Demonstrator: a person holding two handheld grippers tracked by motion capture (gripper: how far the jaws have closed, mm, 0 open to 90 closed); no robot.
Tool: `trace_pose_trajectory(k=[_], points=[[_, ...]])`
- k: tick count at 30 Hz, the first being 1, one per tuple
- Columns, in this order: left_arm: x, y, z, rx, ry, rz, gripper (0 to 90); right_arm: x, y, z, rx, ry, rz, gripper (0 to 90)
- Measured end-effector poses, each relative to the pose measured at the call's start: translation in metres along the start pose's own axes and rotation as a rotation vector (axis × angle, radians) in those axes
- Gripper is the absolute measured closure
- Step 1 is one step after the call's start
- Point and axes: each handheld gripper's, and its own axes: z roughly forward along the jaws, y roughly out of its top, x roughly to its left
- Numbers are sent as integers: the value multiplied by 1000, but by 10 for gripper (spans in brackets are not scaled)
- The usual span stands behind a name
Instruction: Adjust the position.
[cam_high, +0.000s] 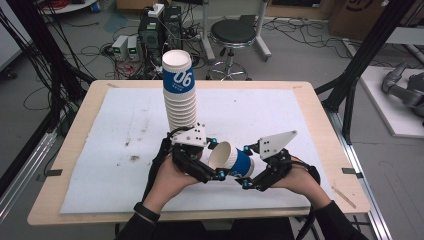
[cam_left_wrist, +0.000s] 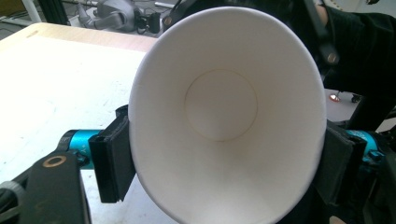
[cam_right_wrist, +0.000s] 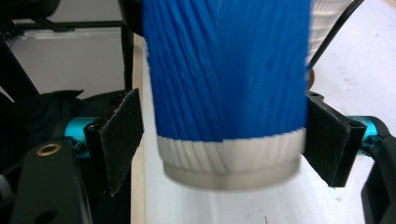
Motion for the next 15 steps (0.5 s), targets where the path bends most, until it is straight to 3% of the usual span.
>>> trace_pose_trajectory(k=[5, 9, 15], points=[[0, -1, 0, -3, -4, -7, 216, -1, -1, 2, -16, -14, -16, 287], [1, -1, 0, -14, -5, -13, 204, -2, -2, 1, -21, -12, -16, 302], [1, -4, 0, -161, -31, -60, 129, -5, -6, -4, -117, 28, 26, 301]])
